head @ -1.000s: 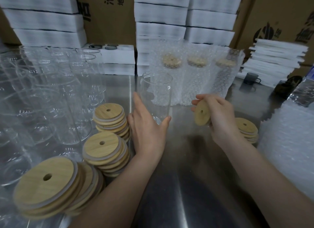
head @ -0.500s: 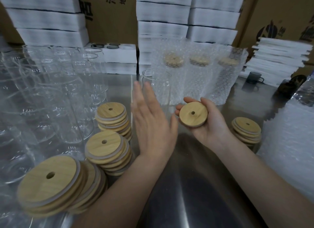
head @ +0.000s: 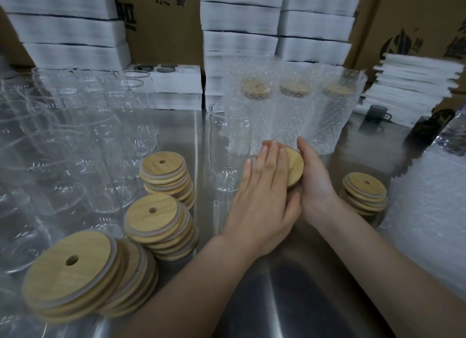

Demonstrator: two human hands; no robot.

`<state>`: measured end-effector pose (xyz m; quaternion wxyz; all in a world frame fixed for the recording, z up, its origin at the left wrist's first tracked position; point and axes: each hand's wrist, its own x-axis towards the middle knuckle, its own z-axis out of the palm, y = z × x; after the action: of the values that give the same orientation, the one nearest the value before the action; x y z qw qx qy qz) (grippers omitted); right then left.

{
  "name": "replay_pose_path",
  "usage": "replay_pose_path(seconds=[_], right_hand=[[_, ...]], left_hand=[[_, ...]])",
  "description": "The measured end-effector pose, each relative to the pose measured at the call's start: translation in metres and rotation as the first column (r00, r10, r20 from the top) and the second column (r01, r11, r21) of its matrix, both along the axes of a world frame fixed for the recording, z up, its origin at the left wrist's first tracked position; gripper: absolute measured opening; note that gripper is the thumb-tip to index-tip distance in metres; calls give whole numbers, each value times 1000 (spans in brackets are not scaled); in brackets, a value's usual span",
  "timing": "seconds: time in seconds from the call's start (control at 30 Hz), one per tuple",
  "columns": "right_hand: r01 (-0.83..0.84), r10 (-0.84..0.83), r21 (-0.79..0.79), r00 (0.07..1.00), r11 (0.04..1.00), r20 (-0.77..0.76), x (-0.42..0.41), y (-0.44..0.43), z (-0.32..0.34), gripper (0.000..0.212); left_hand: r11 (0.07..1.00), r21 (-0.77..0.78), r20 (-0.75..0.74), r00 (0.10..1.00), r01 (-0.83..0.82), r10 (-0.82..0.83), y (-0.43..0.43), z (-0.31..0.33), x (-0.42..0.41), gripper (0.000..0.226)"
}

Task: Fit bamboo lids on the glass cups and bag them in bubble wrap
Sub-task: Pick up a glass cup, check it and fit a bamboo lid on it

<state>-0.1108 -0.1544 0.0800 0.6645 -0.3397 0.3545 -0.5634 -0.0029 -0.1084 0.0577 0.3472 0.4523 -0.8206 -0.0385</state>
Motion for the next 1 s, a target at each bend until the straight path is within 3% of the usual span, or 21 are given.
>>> replay_pose_path(seconds=[0.17,0.47,0.63,0.83,1.0], right_hand=[[0,-5,-61,997,998,-73,-2,1,1,56],[-11,12,-26,999,1000,50,-7,2,9,54],[65,-64,-6,992,998,110,-10,1,12,52],[193,-194,16,972,981,135,-11,-1,12,52],[187,-186,0,979,982,82,-6,-1,12,52]], left_hand=[[998,10,-5,998,64,-64,1,1,-1,70],[994,-17,134,986,106,-103,11,5,-7,73],[995,-87,216,976,56,-36,13,4,-9,67],[991,-133,208,977,-27,54,13,3,-13,68],[997,-17,156,985,-70,72,10,2,-11,78]])
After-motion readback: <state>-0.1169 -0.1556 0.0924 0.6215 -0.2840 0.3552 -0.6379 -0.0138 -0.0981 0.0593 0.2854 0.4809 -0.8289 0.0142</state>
